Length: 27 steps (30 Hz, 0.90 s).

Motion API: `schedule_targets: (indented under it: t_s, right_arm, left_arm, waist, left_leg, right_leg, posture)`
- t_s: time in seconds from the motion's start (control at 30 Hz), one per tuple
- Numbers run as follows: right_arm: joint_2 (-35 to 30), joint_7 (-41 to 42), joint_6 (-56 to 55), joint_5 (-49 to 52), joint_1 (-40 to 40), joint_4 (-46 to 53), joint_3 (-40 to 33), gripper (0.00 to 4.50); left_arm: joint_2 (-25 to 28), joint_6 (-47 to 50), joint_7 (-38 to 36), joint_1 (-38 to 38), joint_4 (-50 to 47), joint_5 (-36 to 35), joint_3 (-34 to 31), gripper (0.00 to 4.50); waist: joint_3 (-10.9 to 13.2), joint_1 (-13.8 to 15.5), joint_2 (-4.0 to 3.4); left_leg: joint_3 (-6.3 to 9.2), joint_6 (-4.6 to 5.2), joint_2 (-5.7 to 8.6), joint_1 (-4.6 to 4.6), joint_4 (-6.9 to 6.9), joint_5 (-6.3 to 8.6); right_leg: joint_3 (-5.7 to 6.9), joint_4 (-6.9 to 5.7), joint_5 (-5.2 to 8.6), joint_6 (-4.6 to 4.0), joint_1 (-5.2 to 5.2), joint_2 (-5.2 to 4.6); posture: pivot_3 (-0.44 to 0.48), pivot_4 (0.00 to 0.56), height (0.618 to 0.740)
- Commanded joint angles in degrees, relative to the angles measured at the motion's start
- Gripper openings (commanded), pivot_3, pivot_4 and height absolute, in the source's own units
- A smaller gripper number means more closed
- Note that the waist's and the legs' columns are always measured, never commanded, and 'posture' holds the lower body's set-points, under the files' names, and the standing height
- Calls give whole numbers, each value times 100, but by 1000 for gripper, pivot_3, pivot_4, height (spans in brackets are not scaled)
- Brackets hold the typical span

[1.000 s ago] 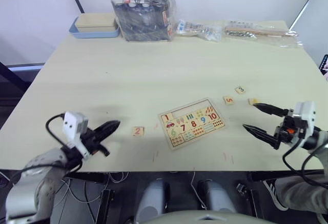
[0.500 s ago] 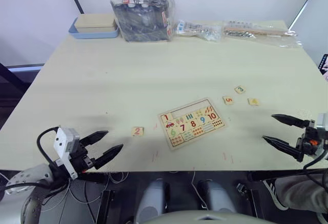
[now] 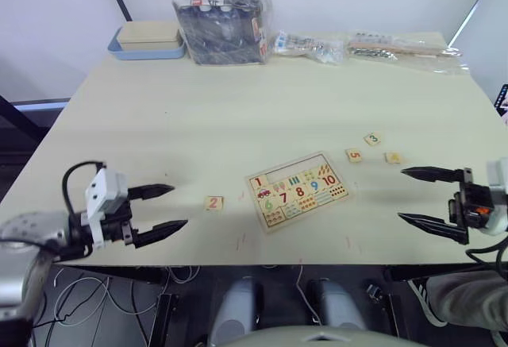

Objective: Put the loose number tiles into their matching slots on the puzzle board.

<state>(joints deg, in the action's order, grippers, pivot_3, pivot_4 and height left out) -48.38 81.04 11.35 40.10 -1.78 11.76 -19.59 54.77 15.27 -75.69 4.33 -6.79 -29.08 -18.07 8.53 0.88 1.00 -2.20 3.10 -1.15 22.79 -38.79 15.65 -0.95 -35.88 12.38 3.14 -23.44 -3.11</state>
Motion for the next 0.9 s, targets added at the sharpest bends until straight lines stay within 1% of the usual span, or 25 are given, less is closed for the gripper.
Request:
schedule_targets:
  t_s: [0.03,0.13,0.33,0.53,0.8,0.83,0.87,0.9]
  right_arm:
    - [-80,128,83,172,55,353,69,4500]
    - [-69,114,137,202,25,540,122,4500]
    - [4,-62,159,182,-76,811,104,4500]
    - [35,-229,130,178,-246,982,40,4500]
    - [138,-412,40,122,-373,1079,77,4500]
    - [153,-425,30,115,-390,1087,78,4500]
    - [162,-437,24,111,-401,1094,80,4500]
    - [171,-450,15,108,-414,1099,79,4500]
  left_arm:
    - [221,-324,-537,-557,502,285,525,4463]
    - [270,-593,-848,-1120,1003,548,949,4463]
    - [153,-1230,-1300,-1863,1804,1064,1607,4463]
    - [-4,-1642,-1414,-2279,2309,1377,1991,4463]
    - [-257,-1816,-1229,-2505,2551,1682,2239,4463]
    - [-279,-1843,-1203,-2524,2604,1724,2258,3966]
    - [-292,-1870,-1183,-2538,2647,1753,2271,3741]
    - [-316,-1929,-1149,-2555,2704,1798,2288,3327]
  waist:
    - [0,-7,-1]
    - [1,-6,0]
    - [2,-6,1]
    - [2,-4,2]
    - [1,-3,3]
    - [1,-5,3]
    - [1,-5,3]
    - [1,-5,3]
  left_leg:
    - [-2,0,1,-1,4,0]
    - [-8,2,1,-1,8,1]
    - [-14,2,0,-5,7,1]
    - [-15,2,0,-2,7,1]
    - [-14,3,0,-3,3,0]
    - [-15,3,0,-2,3,0]
    - [-15,3,0,-2,3,0]
    - [-15,3,0,-2,3,0]
  right_leg:
    - [-1,0,0,0,0,-1]
    - [-2,2,0,1,-2,1]
    - [-7,-3,-1,2,-1,5]
    - [-8,-2,-1,3,-3,6]
    - [-9,-5,-5,10,-2,8]
    - [-9,-5,-8,15,-2,8]
    - [-10,-5,-9,16,-2,8]
    - [-10,-5,-9,17,-2,9]
  posture:
    - [0,150,740]
    - [0,150,740]
    - [0,150,740]
    - [0,150,740]
    - [0,150,740]
    - [0,150,740]
    - [0,150,740]
    - [0,150,740]
